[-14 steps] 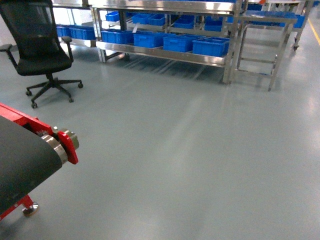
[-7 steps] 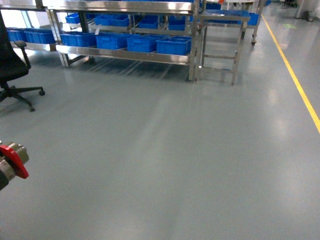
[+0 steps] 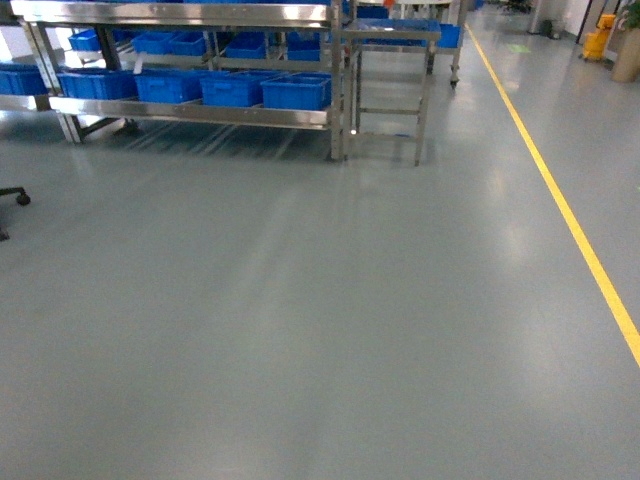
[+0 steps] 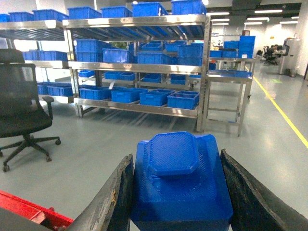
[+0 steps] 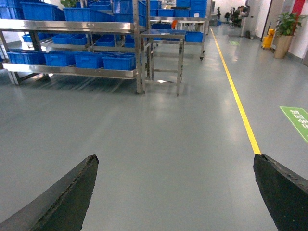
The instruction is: Pick blue part to blue bin on bottom shelf
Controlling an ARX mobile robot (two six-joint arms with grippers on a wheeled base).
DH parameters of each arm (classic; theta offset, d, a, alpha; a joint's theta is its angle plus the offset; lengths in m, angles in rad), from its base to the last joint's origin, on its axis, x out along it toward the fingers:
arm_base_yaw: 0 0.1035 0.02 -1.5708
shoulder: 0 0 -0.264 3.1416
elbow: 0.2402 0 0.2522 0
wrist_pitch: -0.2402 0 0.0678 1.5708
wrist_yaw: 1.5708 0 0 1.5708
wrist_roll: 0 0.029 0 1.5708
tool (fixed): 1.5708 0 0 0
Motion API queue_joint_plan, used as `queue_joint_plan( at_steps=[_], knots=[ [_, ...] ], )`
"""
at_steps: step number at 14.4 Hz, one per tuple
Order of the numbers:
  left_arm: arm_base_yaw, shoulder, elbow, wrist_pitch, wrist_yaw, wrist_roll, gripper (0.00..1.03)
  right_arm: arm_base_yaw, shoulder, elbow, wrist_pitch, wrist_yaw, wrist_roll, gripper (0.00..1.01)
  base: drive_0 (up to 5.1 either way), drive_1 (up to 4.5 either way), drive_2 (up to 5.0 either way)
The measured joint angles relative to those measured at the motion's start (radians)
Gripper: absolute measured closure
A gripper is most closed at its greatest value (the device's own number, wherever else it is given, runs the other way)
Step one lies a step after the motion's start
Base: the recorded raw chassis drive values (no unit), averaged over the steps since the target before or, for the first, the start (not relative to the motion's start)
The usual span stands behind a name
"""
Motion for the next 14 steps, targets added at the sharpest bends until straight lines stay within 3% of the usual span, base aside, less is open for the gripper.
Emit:
queue_joint_plan(
  at_steps=[8,14],
  knots=[
    [0.0,0.0,0.0,0.0,0.0,0.0,0.59,0.0,0.0,0.0,0.0,0.0,0.0,0.03,-1.6,-1.59,-1.6],
    [-0.003,0.001,0.0,0.0,0.002,0.0,0.59,0.0,0.0,0.0,0.0,0.0,0.0,0.03,0.0,0.0,0.0]
  ],
)
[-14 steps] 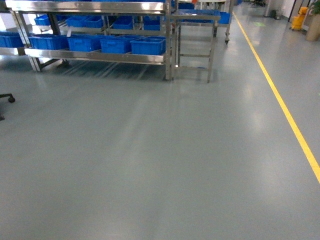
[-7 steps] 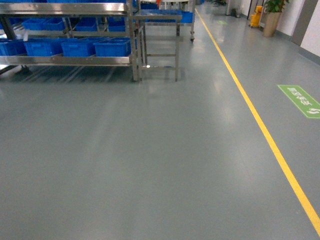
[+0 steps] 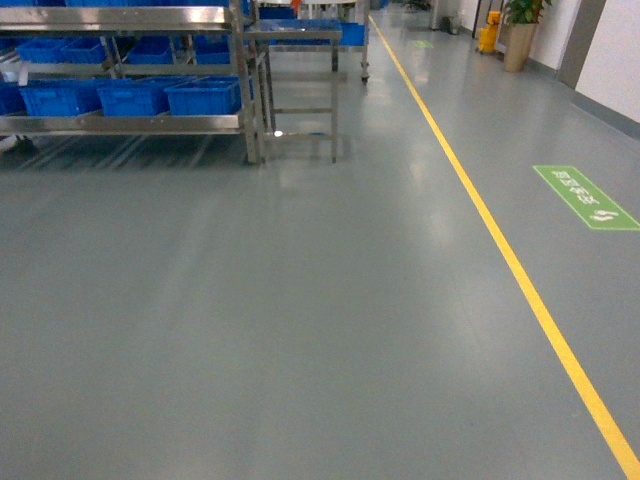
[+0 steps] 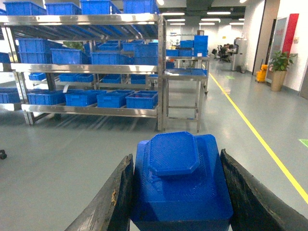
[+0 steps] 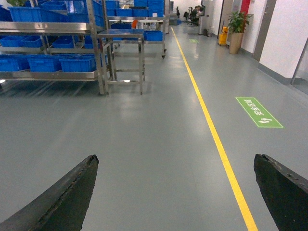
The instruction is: Pick blue part to blue bin on bottom shelf
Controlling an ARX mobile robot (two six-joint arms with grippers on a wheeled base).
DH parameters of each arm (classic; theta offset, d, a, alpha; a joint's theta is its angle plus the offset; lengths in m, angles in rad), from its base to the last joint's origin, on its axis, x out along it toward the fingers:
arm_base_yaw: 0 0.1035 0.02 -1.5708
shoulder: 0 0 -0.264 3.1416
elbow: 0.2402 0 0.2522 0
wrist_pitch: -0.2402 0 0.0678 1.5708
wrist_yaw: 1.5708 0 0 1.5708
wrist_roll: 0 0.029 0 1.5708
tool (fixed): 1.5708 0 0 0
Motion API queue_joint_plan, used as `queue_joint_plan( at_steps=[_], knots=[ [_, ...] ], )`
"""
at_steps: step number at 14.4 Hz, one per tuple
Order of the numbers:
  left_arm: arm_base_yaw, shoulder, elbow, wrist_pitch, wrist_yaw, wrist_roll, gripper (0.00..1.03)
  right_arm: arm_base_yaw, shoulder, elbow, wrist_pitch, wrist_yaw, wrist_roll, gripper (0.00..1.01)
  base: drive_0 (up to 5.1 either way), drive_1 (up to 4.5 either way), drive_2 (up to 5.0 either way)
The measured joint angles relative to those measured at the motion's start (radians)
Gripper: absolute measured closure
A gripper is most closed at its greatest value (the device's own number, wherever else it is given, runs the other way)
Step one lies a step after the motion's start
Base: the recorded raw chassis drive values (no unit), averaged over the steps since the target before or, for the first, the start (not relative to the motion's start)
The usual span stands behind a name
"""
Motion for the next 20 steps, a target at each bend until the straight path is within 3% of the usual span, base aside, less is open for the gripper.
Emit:
queue_joint_plan(
  at_steps=[20],
  knots=[
    [0.0,0.0,0.0,0.001,0.0,0.0,0.59,0.0,0.0,0.0,0.0,0.0,0.0,0.03,0.0,4.22,-4.2]
  ],
)
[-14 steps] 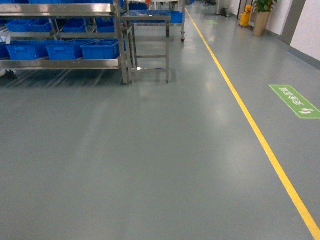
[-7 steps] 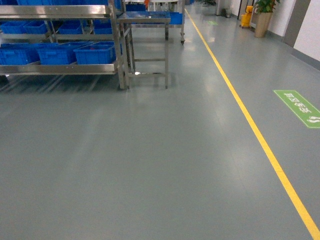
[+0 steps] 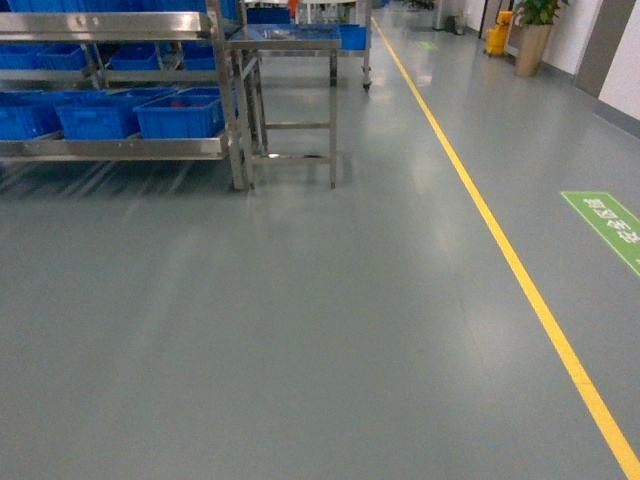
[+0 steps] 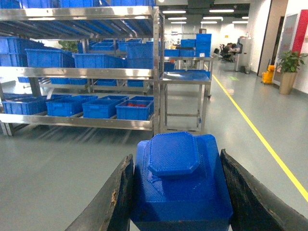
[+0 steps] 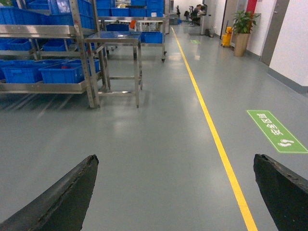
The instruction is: Pick blue part to blue bin on bottom shelf
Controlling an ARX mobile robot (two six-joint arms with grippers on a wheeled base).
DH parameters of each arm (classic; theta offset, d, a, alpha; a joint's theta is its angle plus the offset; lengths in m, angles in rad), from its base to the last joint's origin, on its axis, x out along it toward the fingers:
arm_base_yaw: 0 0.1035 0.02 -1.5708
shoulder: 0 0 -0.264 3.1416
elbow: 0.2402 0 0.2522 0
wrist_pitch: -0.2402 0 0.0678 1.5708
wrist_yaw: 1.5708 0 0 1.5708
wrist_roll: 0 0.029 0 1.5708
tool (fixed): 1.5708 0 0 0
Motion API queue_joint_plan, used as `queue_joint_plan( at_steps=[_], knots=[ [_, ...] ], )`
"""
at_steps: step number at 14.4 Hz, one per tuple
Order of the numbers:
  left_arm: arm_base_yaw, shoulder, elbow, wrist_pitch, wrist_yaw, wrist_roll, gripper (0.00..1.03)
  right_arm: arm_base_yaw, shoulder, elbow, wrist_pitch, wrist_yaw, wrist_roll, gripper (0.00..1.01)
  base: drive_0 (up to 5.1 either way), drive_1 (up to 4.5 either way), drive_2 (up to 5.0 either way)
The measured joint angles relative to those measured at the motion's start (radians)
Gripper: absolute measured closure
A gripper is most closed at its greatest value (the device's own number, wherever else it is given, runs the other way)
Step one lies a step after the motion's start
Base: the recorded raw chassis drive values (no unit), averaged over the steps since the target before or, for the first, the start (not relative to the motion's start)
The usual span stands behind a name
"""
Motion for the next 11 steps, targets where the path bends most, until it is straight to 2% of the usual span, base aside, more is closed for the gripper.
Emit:
queue_joint_plan(
  at_steps=[11],
  knots=[
    [0.0,0.0,0.0,0.0,-0.002,0.001,0.59,0.0,0.0,0.0,0.0,0.0,0.0,0.03,0.0,4.18,-4.3]
  ],
)
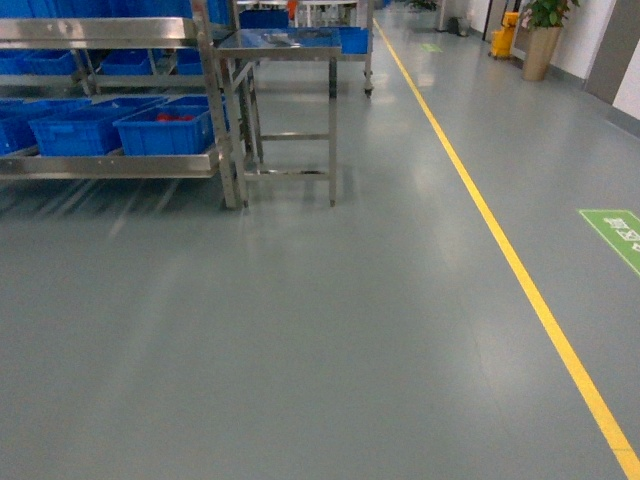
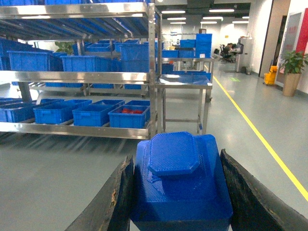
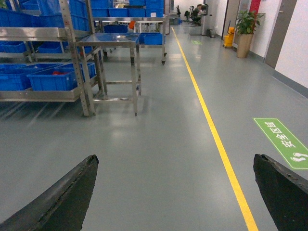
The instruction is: Pick blue part to blue bin on bottom shelf
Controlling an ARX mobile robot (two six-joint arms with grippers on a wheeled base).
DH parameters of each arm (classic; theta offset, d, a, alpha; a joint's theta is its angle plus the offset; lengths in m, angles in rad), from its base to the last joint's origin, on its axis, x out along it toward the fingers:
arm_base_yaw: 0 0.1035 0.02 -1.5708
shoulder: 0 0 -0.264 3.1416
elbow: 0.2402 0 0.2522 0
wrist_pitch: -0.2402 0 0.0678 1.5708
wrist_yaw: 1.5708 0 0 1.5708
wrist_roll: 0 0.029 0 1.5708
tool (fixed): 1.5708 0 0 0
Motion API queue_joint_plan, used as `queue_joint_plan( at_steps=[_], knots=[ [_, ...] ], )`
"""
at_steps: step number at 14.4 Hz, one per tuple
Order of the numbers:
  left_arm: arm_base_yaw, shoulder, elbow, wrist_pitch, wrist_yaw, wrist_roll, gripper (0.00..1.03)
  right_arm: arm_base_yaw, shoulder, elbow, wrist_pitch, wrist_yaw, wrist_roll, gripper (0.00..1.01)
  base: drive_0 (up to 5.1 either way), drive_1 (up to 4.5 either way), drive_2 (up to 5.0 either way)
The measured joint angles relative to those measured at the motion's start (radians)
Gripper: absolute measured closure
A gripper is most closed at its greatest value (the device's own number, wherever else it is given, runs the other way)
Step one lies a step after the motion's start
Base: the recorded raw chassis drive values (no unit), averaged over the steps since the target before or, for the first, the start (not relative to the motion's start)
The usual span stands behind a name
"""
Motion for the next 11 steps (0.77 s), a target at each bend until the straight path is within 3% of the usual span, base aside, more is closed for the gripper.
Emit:
queue_joint_plan(
  at_steps=[11],
  knots=[
    [0.0,0.0,0.0,0.0,0.0,0.002,0.59,0.0,0.0,0.0,0.003,0.0,0.0,0.03,0.0,4.23,-4.2]
  ],
)
